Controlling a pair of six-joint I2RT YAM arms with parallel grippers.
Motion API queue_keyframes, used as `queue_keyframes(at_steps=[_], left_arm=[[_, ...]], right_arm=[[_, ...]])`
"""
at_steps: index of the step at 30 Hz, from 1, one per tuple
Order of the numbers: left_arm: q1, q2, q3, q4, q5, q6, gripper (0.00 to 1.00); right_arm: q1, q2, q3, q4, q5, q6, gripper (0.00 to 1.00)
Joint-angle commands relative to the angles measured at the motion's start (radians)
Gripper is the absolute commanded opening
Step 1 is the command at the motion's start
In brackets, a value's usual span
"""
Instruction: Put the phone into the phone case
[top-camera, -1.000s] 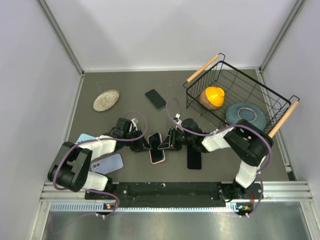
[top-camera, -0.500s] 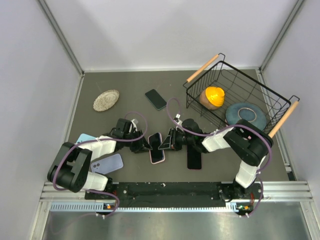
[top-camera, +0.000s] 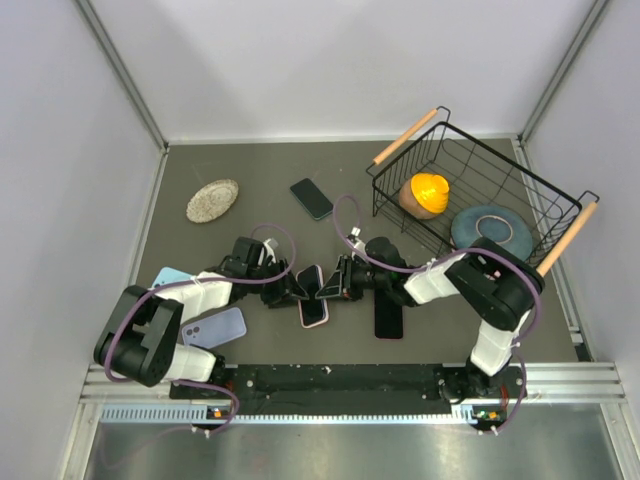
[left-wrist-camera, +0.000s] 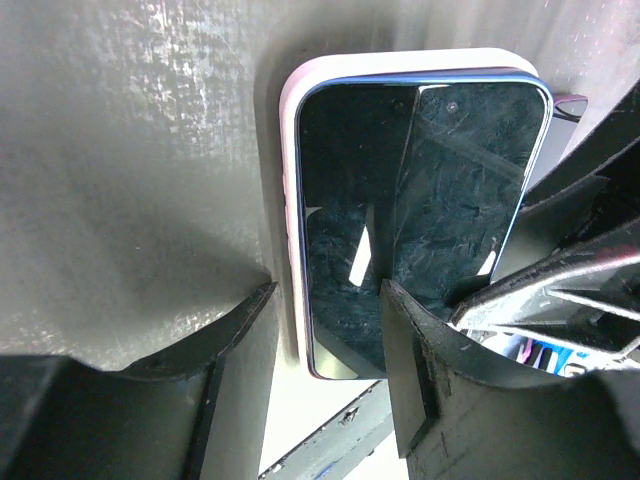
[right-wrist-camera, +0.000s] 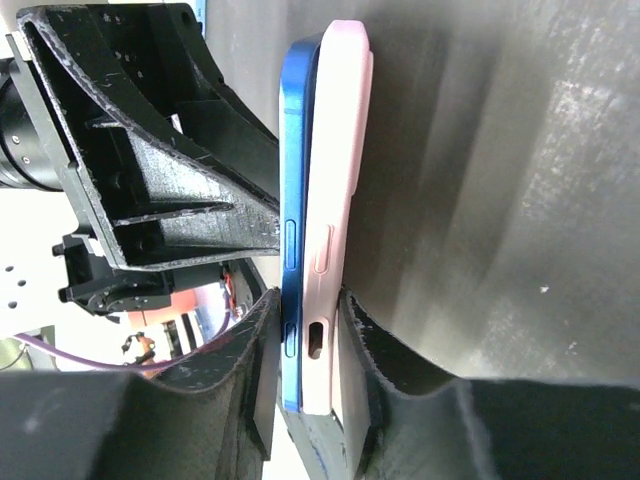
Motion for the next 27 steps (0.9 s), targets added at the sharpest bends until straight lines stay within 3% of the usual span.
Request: queue_keyframes(at_steps=[1, 4, 8, 14, 18, 22, 27], left_arm=[[-0.024, 0.038, -0.022, -0.064, -0.051, 0.028, 0.51], [-0.024, 0.029, -0.025, -0.066, -0.056, 0.027, 0.55], [-0.024, 0.029, -0.023, -0.067, -0.062, 0.025, 0.62], [-0.024, 0.033, -0.016, -0.078, -0.068, 0.024, 0.59], [-0.024, 0.007, -0.005, -0.119, -0.105, 0.027, 0.61], [-0.021, -0.115, 0.012, -0.195, -0.148, 0.054, 0.72], [-0.016, -0.241, 0.064, -0.222, -0.065, 0.113, 0.74]], right_arm=[[0.012, 0.006, 0.039, 0.28, -0.112, 0.063, 0.14], [0.012, 0.01, 0.042, 0.286, -0.115, 0.061, 0.0], [0.01, 0.008, 0.045, 0.271, -0.107, 0.063, 0.0], [0.012, -0.01, 0.051, 0.205, -0.091, 0.026, 0.03], [0.01, -0.036, 0.065, 0.108, -0.068, -0.034, 0.0], [-0.001, -0.108, 0.066, -0.008, -0.026, -0.121, 0.0], [-0.033, -0.217, 0.031, -0.064, 0.0, -0.145, 0.0]])
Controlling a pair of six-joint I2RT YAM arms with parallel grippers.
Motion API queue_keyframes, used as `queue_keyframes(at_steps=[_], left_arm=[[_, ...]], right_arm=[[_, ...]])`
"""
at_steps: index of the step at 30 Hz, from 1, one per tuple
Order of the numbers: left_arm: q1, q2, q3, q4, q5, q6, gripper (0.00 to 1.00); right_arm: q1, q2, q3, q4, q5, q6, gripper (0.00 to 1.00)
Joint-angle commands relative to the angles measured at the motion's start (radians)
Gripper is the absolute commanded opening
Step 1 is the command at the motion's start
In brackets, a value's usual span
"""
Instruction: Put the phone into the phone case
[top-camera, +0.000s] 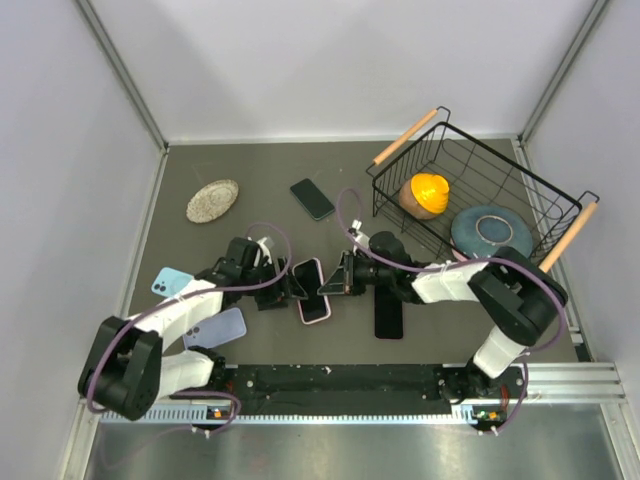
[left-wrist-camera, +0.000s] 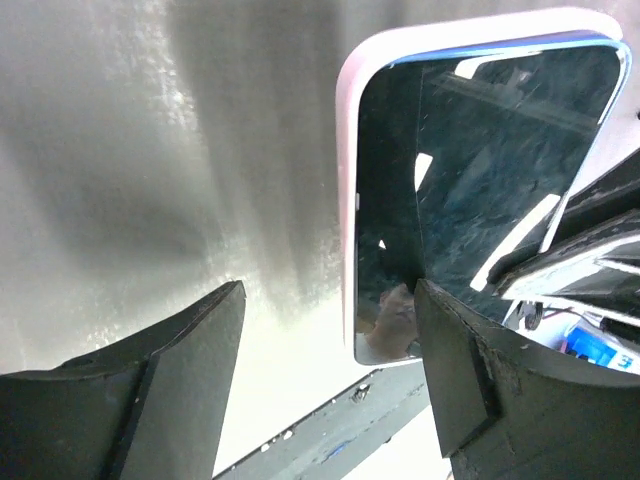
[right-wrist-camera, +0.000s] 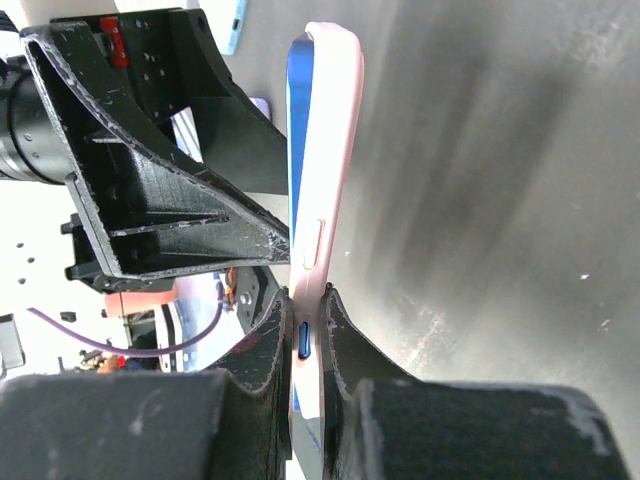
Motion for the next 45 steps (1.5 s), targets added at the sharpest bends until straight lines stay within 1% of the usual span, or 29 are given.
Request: queue_keyframes(at_steps=[1, 3, 6, 7, 11, 14, 15, 17, 19, 21, 24, 25, 26, 28, 29, 31, 32, 33, 34, 35, 36, 37, 38, 41, 43, 45], left_arm=[[0.005, -0.099, 0.053, -0.056, 0.035, 0.094, 0.74], [0.011, -0.125, 0.053, -0.007, 0.12, 0.101, 0.74], [0.016, -0.162, 0.043, 0.069, 0.197, 0.093, 0.74], [0.019, -0.171, 0.04, 0.083, 0.241, 0.088, 0.74], [0.019, -0.206, 0.037, 0.135, 0.338, 0.095, 0.73], [0.019, -0.244, 0.018, 0.215, 0.418, 0.055, 0.73], [0.019, -0.261, 0.006, 0.268, 0.432, 0.02, 0.73], [0.019, -0.275, -0.014, 0.347, 0.456, -0.014, 0.73], [0.017, -0.289, -0.028, 0.414, 0.467, -0.06, 0.72], [0.019, -0.294, -0.051, 0.451, 0.475, -0.102, 0.71], [0.017, -0.295, -0.078, 0.517, 0.484, -0.14, 0.65], [0.019, -0.295, -0.085, 0.531, 0.489, -0.151, 0.54], [0.017, -0.292, -0.098, 0.569, 0.495, -0.162, 0.47], [0.017, -0.291, -0.109, 0.596, 0.512, -0.186, 0.33], [0.017, -0.291, -0.114, 0.6, 0.515, -0.186, 0.23], [0.016, -0.288, -0.112, 0.582, 0.521, -0.175, 0.16], [0.017, -0.283, -0.109, 0.571, 0.527, -0.162, 0.09], [0.016, -0.28, -0.109, 0.567, 0.532, -0.16, 0.06], [0.016, -0.278, -0.111, 0.567, 0.538, -0.16, 0.04], [0.017, -0.284, -0.115, 0.567, 0.544, -0.157, 0.0], [0.017, -0.287, -0.117, 0.57, 0.549, -0.156, 0.0], [0.016, -0.297, -0.12, 0.571, 0.561, -0.155, 0.0], [0.016, -0.303, -0.121, 0.574, 0.567, -0.152, 0.0], [0.016, -0.315, -0.121, 0.58, 0.613, -0.145, 0.0], [0.013, -0.329, -0.124, 0.602, 0.631, -0.154, 0.0], [0.008, -0.343, -0.126, 0.616, 0.635, -0.163, 0.0]], right_arm=[[-0.03, -0.131, 0.016, 0.05, -0.008, -0.04, 0.0], [-0.047, -0.163, 0.004, 0.067, -0.021, -0.024, 0.0], [-0.075, -0.201, 0.005, 0.075, -0.051, -0.023, 0.0], [-0.082, -0.232, 0.004, 0.072, -0.055, -0.023, 0.0], [-0.089, -0.315, -0.013, 0.075, -0.072, -0.023, 0.0], [-0.089, -0.347, -0.025, 0.125, -0.112, -0.003, 0.0], [-0.089, -0.349, -0.028, 0.174, -0.124, 0.022, 0.0], [-0.089, -0.35, -0.043, 0.231, -0.162, 0.055, 0.0], [-0.089, -0.35, -0.057, 0.333, -0.187, 0.107, 0.0], [-0.089, -0.356, -0.077, 0.371, -0.206, 0.132, 0.0], [-0.089, -0.381, -0.102, 0.365, -0.2, 0.123, 0.0], [-0.089, -0.387, -0.111, 0.351, -0.196, 0.117, 0.0], [-0.089, -0.393, -0.114, 0.331, -0.193, 0.109, 0.0], [-0.087, -0.41, -0.113, 0.308, -0.199, 0.088, 0.0], [-0.087, -0.415, -0.108, 0.261, -0.203, 0.076, 0.04], [-0.089, -0.438, -0.09, 0.215, -0.201, 0.034, 0.12], [-0.089, -0.445, -0.082, 0.154, -0.196, -0.001, 0.22], [-0.087, -0.456, -0.073, 0.124, -0.192, -0.023, 0.28], [-0.087, -0.467, -0.053, 0.087, -0.186, -0.042, 0.37], [-0.089, -0.474, -0.041, 0.02, -0.183, -0.082, 0.41], [-0.087, -0.478, -0.027, -0.017, -0.181, -0.104, 0.45], [-0.089, -0.478, -0.002, -0.042, -0.181, -0.118, 0.53], [-0.087, -0.476, 0.008, -0.084, -0.181, -0.145, 0.56], [-0.092, -0.467, 0.045, -0.126, -0.175, -0.168, 0.65], [-0.102, -0.452, 0.064, -0.126, -0.189, -0.167, 0.74], [-0.111, -0.436, 0.087, -0.128, -0.198, -0.167, 0.78]])
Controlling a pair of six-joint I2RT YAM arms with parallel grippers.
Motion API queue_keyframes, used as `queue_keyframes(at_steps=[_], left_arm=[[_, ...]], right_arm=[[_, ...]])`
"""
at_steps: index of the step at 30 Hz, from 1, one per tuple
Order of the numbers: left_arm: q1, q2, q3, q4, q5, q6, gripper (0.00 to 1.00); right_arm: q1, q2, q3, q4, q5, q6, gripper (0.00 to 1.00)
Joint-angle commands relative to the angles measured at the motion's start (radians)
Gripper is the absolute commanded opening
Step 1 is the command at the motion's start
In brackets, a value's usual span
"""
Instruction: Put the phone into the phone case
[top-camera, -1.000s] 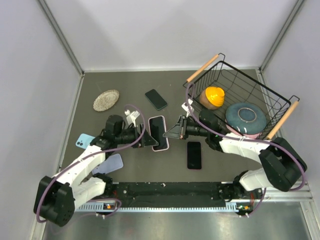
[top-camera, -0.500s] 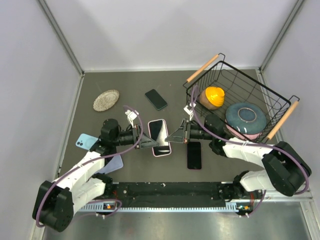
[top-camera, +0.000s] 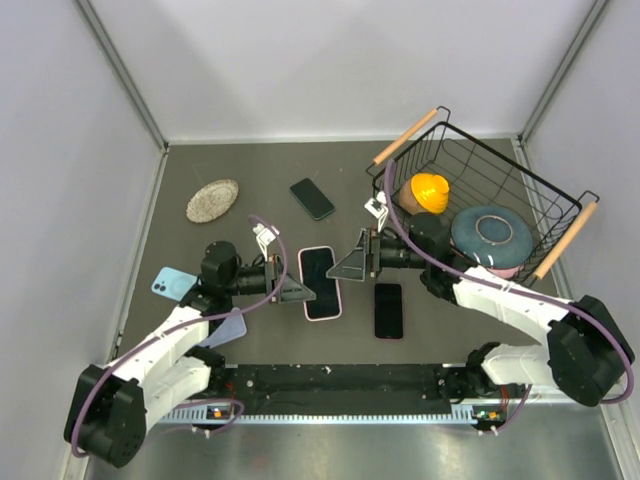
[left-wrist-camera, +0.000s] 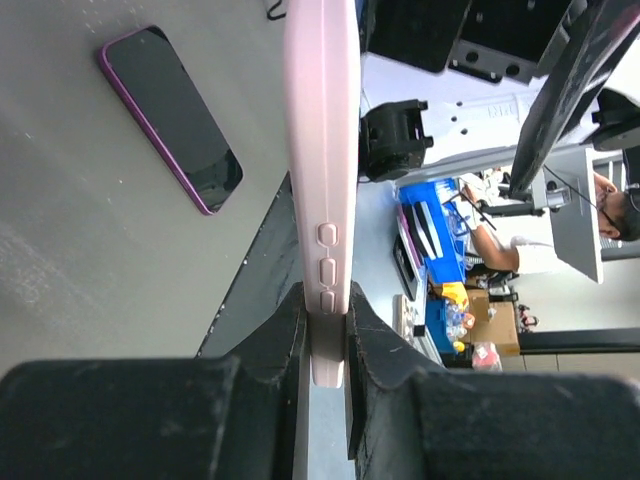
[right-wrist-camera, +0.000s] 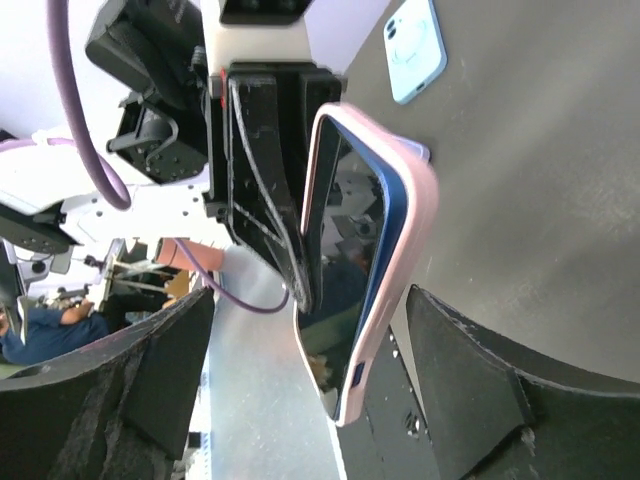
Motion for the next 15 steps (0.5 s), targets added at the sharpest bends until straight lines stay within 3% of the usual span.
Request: queue_keyframes(at_steps=[1, 11, 14, 15], left_arm=[[-0.011, -0.06, -0.001, 0.111, 0.074, -0.002, 0.0], [-0.017, -0.022, 0.017, 0.117, 0.103, -0.014, 0.0], [-0.017, -0.016, 0.022, 0.114, 0.096, -0.013, 0.0], [-0.017, -0.016, 0.025, 0.089, 0.091, -0.007, 0.0]], right_arm=[[-0.027, 0.012, 0.085, -0.006, -0.032, -0.05, 0.81], [-0.038, 0.116, 0.175, 0.059, -0.206, -0.047, 0.78], [-0.036, 0.111, 0.175, 0.067, -0.207, -0.05, 0.66], [-0.038, 0.11, 0.172, 0.07, -0.203, -0.05, 0.53]])
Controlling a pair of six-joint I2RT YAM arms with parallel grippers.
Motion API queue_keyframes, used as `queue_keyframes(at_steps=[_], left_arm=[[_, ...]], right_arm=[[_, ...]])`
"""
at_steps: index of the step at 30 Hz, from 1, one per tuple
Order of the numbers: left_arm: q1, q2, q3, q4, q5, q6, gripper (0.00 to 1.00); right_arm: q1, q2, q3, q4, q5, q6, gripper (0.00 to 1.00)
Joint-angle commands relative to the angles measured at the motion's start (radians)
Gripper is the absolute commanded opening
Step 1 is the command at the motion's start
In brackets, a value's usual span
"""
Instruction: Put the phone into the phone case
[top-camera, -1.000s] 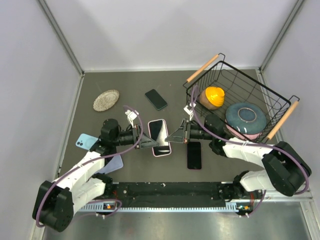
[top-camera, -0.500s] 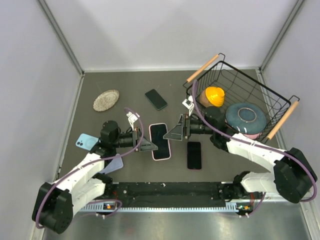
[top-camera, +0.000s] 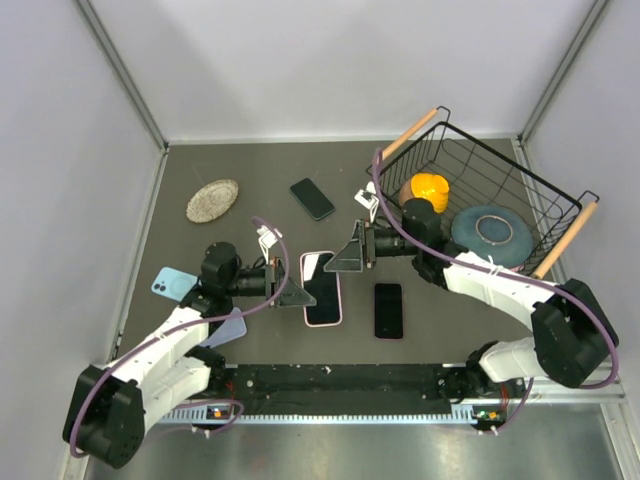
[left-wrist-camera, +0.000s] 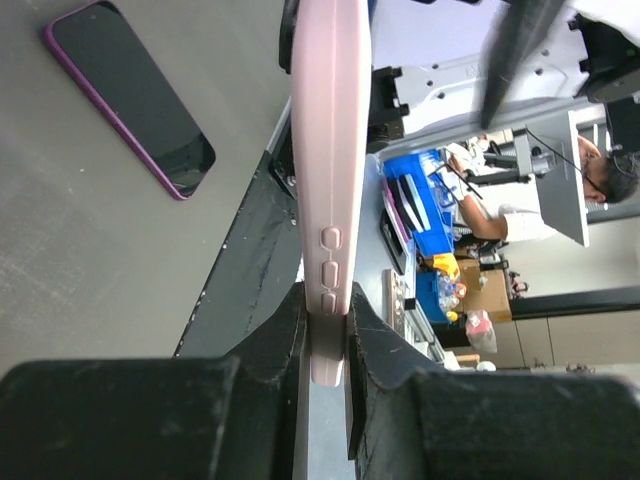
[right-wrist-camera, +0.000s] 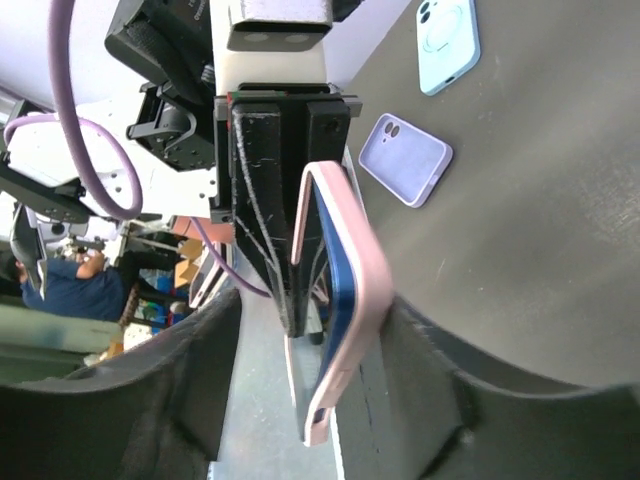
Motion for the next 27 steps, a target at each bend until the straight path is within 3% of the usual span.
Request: queue_keyframes(at_steps=[1, 3, 5, 6, 11, 16, 19, 23, 25, 26, 27], left_arm=[[-0.004, 0.008, 0.045, 0.034, -0.001, 0.037, 0.0], [-0.004, 0.021, 0.076, -0.129, -0.04, 0.103, 0.0], [-0.004, 0.047, 0.097, -0.173, -0.069, 0.149, 0.0], [-0.004, 0.054, 0.103, -0.195, -0.075, 0.16, 0.0], [-0.004, 0.106, 0.128, -0.287, -0.126, 0.208, 0.0], [-0.004, 0.084, 0.099, -0.171, -0.109, 0.11, 0.52], [-0.004, 0.071, 0.064, -0.025, -0.084, 0.027, 0.56], [-0.004, 0.1, 0.03, 0.138, -0.049, -0.062, 0.51], [-0.004, 0.124, 0.022, 0.17, -0.044, -0.076, 0.35], [-0.004, 0.129, 0.019, 0.182, -0.043, -0.084, 0.2], [-0.004, 0.141, 0.013, 0.202, -0.035, -0.095, 0.11]], right_arm=[[-0.008, -0.011, 0.046, 0.08, -0.047, -0.012, 0.46], [-0.008, -0.018, 0.038, 0.087, -0.03, -0.011, 0.26], [-0.013, -0.031, 0.029, 0.098, -0.021, -0.009, 0.14], [-0.014, -0.034, 0.026, 0.104, -0.011, -0.009, 0.02], [-0.014, -0.032, 0.026, 0.103, -0.021, -0.008, 0.0], [-0.013, -0.049, 0.007, 0.176, -0.033, 0.047, 0.0], [-0.014, -0.054, -0.011, 0.228, -0.036, 0.092, 0.0], [-0.013, -0.041, -0.048, 0.304, -0.042, 0.15, 0.0], [-0.014, -0.038, -0.049, 0.302, -0.039, 0.152, 0.0], [-0.013, -0.037, -0.048, 0.282, -0.033, 0.147, 0.08], [-0.014, -0.04, -0.045, 0.269, -0.03, 0.141, 0.13]])
